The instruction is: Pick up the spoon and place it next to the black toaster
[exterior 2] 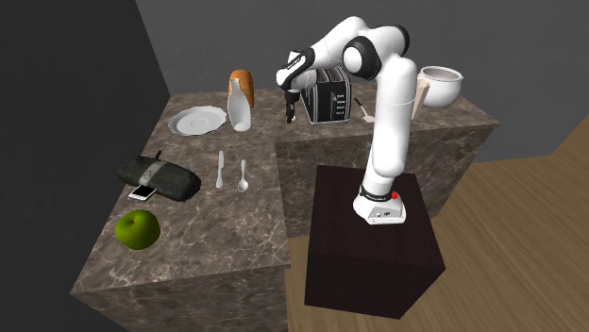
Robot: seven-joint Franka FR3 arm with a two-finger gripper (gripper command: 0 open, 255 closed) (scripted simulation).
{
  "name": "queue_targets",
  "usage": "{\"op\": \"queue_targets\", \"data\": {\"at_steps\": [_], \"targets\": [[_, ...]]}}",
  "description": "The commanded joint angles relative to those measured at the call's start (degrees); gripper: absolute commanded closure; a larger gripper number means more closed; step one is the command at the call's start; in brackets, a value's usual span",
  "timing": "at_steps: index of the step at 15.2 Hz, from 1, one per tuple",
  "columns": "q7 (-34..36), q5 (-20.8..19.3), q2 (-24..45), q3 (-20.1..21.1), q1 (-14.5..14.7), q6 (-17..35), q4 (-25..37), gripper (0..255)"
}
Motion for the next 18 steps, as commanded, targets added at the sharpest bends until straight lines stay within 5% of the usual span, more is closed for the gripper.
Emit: {"op": "queue_targets", "data": {"at_steps": [1,2,7,11,18], "targets": [[-0.01,0.02,0.01,0.0,0.0,0.02,0.0,255],[-0.01,0.02,0.01,0.0,0.0,0.02,0.0,0],[-0.01,0.02,0.01,0.0,0.0,0.02,0.0,0],[4.17,-6.15,-5.94,-1.36,0.81,-5.76,1.55,0],[4.18,-6.15,-5.94,-1.28,0.73,-5.76,1.55,0]]}}
